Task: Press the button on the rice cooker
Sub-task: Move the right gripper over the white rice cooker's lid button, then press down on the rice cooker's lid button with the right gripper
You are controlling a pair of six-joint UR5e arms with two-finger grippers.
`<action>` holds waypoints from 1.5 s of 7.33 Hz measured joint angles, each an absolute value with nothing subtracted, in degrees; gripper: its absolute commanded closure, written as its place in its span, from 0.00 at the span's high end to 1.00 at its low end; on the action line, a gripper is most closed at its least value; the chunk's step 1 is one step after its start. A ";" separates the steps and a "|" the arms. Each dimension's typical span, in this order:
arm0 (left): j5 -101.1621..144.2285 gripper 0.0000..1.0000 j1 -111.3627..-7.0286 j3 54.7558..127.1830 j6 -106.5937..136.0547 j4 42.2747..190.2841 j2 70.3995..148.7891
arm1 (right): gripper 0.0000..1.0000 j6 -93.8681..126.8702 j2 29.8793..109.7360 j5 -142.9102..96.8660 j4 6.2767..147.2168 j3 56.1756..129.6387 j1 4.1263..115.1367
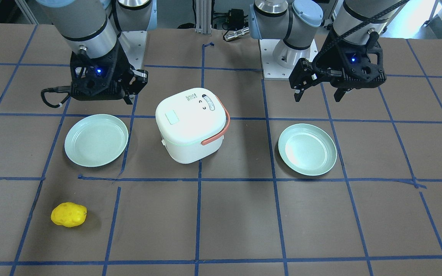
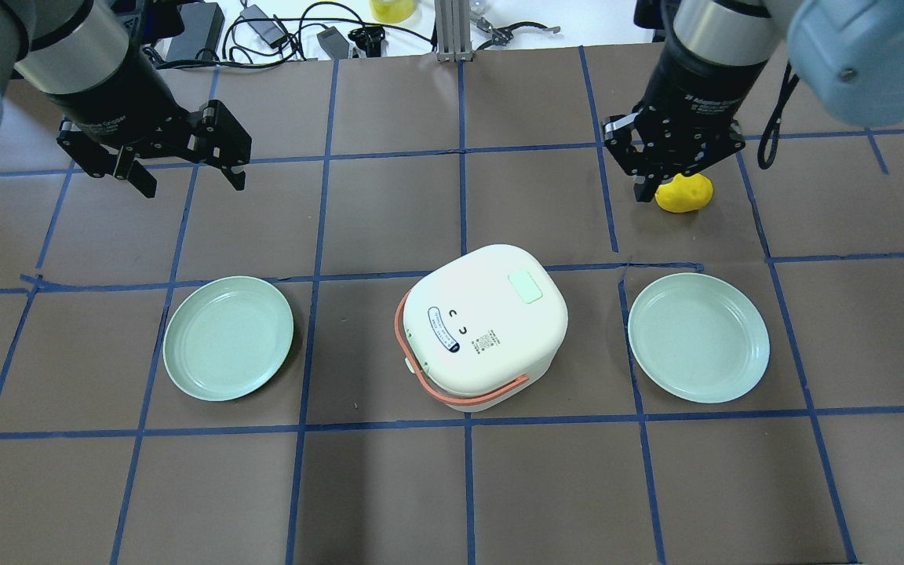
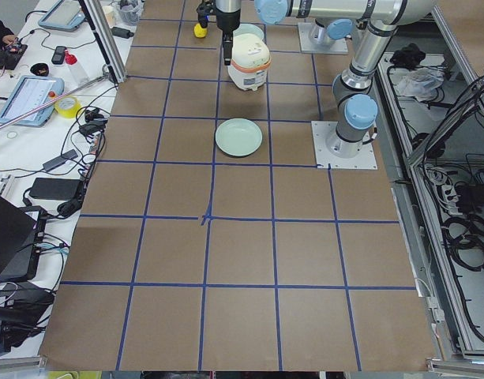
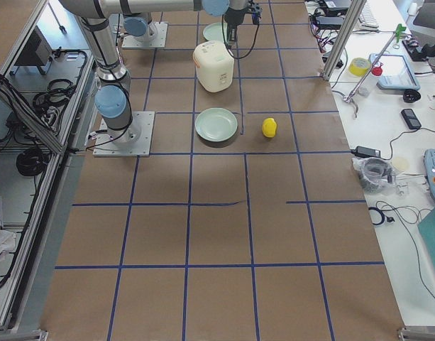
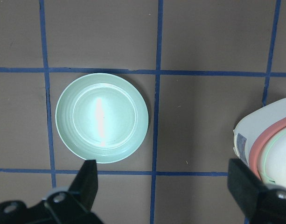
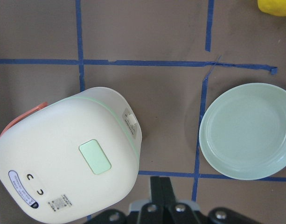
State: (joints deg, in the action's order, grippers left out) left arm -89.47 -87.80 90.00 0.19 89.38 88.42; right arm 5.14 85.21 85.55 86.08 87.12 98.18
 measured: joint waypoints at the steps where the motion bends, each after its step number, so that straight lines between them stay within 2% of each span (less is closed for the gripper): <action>1: -89.47 1.00 -87.80 90.00 0.23 89.39 88.42 | 0.00 5.24 84.11 85.20 86.84 87.61 100.07; 5: -89.47 1.00 -87.80 90.00 0.18 89.38 88.42 | 0.00 6.05 82.49 83.60 95.97 94.58 103.35; 11: -89.47 1.00 -87.80 90.00 0.20 89.39 88.42 | 0.00 6.04 81.25 82.19 96.97 96.03 105.32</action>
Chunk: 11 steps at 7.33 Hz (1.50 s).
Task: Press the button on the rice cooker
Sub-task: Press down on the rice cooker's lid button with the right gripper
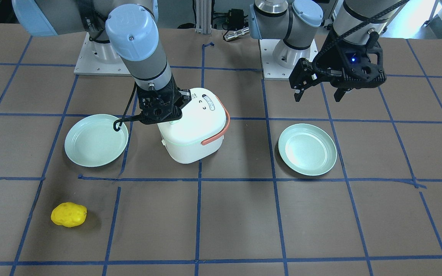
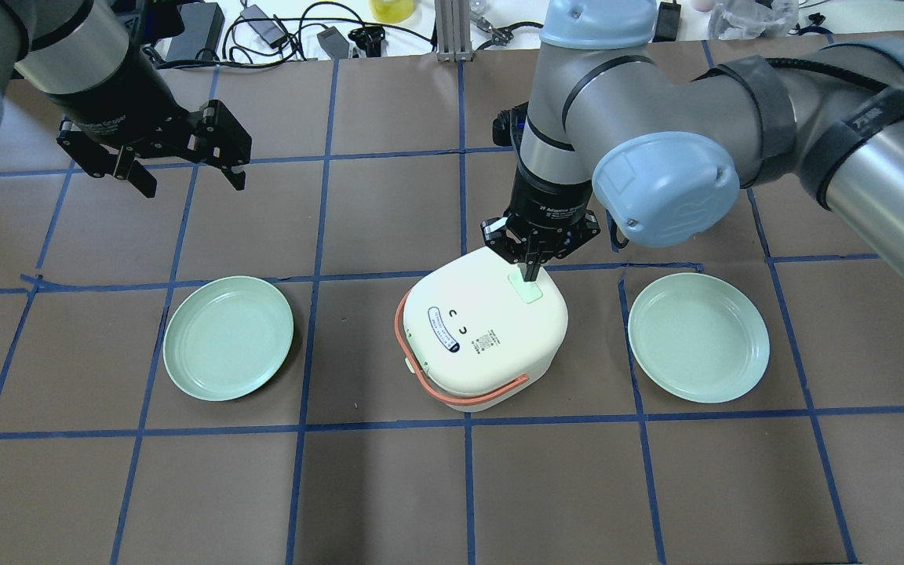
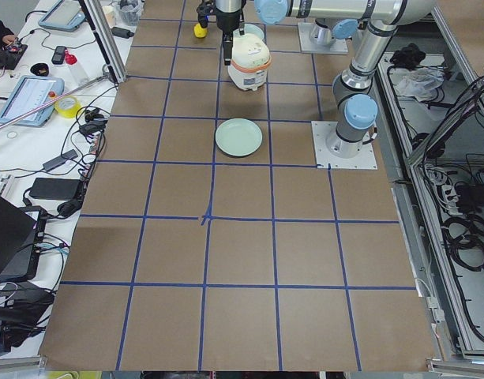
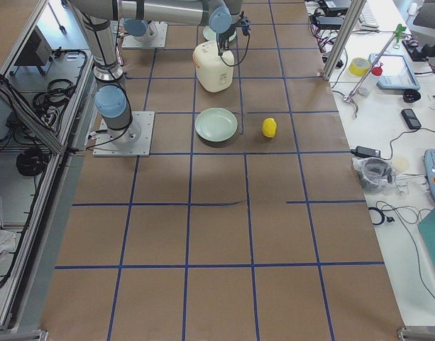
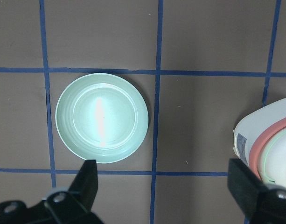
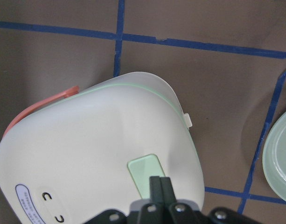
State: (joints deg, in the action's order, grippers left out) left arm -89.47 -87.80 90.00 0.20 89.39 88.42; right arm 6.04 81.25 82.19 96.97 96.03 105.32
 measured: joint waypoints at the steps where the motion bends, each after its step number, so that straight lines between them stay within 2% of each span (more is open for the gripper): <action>1: -89.47 1.00 -87.80 90.00 0.23 89.38 88.42 | 0.00 6.01 81.18 82.20 96.90 96.05 105.48; 11: -89.47 1.00 -87.80 90.00 0.21 89.38 88.42 | 0.00 6.06 79.61 83.23 97.60 96.06 105.56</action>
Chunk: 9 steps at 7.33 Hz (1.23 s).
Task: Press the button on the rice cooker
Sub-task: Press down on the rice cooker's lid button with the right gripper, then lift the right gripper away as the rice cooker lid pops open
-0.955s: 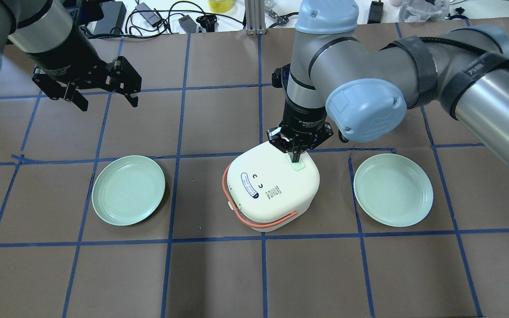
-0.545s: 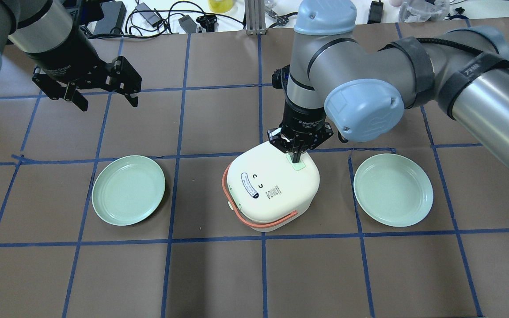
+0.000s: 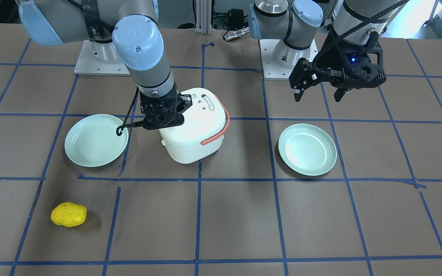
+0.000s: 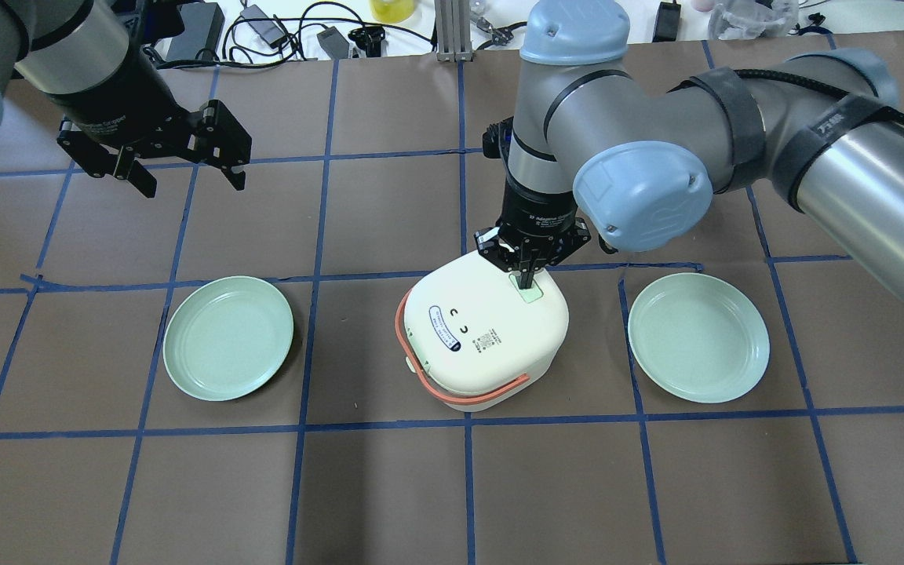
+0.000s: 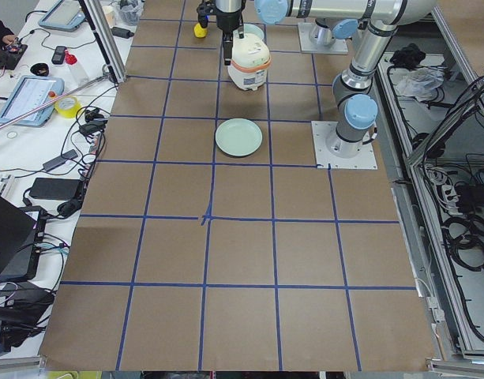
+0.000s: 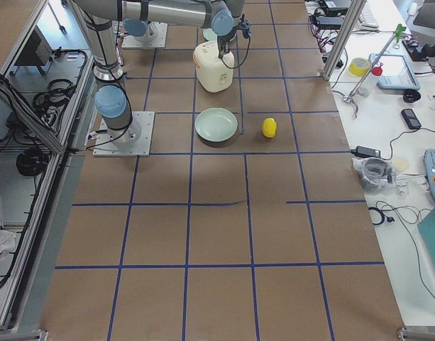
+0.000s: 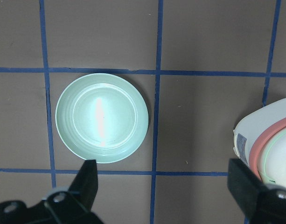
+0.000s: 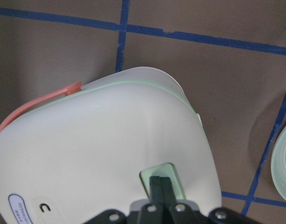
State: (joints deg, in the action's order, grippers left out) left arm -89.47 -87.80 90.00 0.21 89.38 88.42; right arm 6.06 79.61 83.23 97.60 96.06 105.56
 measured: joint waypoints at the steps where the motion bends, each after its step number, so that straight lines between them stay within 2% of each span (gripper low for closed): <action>1: -89.47 1.00 -87.80 90.00 0.19 89.39 88.42 | 0.00 6.07 79.47 83.23 97.58 96.06 105.56; 3: -89.47 1.00 -87.80 90.00 0.21 89.38 88.42 | 0.00 6.18 79.41 83.20 97.59 95.99 105.56; 4: -89.47 1.00 -87.80 90.00 0.20 89.38 88.42 | 0.18 6.53 79.66 83.24 97.64 95.56 105.51; 5: -89.47 1.00 -87.80 90.00 0.18 89.38 88.42 | 0.94 7.03 80.12 83.45 97.58 94.58 105.44; 6: -89.47 1.00 -87.80 90.00 0.18 89.38 88.42 | 1.00 7.49 80.65 83.87 97.58 92.92 105.41; 9: -89.47 1.00 -87.80 90.00 0.21 89.39 88.42 | 1.00 8.45 81.88 88.84 96.89 86.48 103.11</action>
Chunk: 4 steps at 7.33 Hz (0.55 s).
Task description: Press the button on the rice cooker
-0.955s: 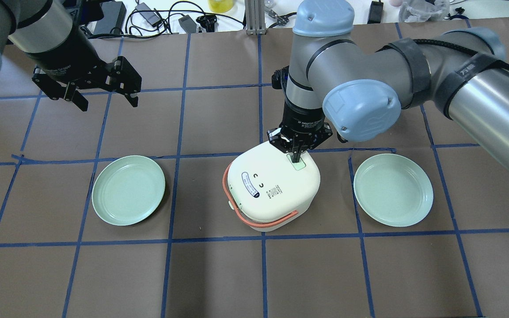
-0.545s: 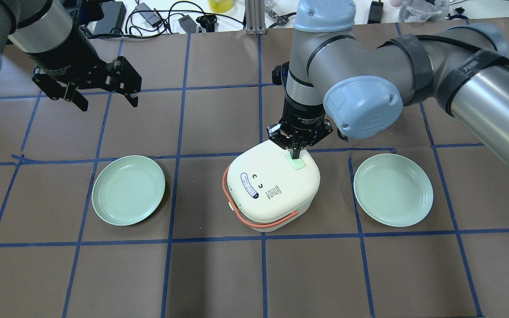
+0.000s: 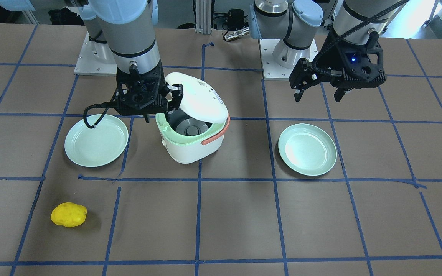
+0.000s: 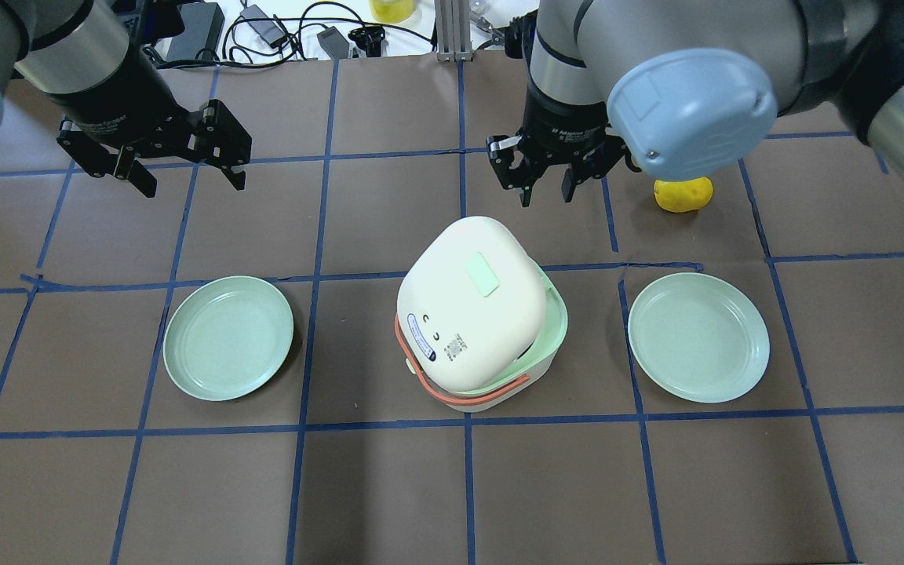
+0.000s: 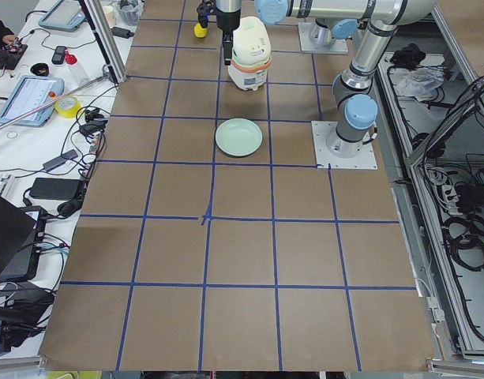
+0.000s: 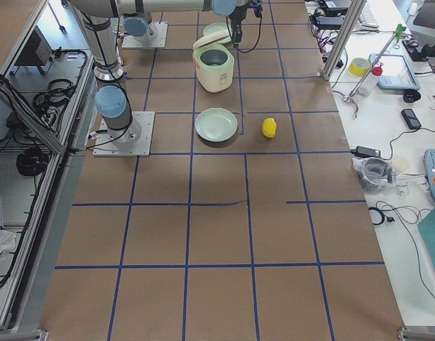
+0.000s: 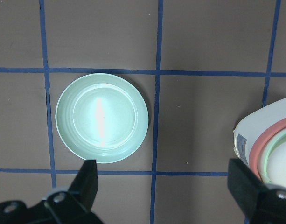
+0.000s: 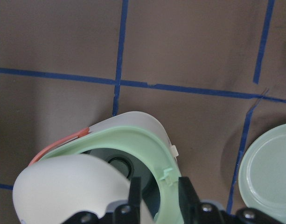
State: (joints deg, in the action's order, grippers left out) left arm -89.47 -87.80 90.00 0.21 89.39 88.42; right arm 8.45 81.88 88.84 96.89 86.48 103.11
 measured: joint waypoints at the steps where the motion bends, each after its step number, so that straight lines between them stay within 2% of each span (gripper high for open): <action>1: -89.47 1.00 -87.80 90.00 0.20 89.38 88.42 | 1.00 8.48 82.48 89.53 96.65 85.61 100.85; 4: -89.47 1.00 -87.80 90.00 0.25 89.38 88.42 | 1.00 8.44 84.43 89.76 94.72 85.11 92.53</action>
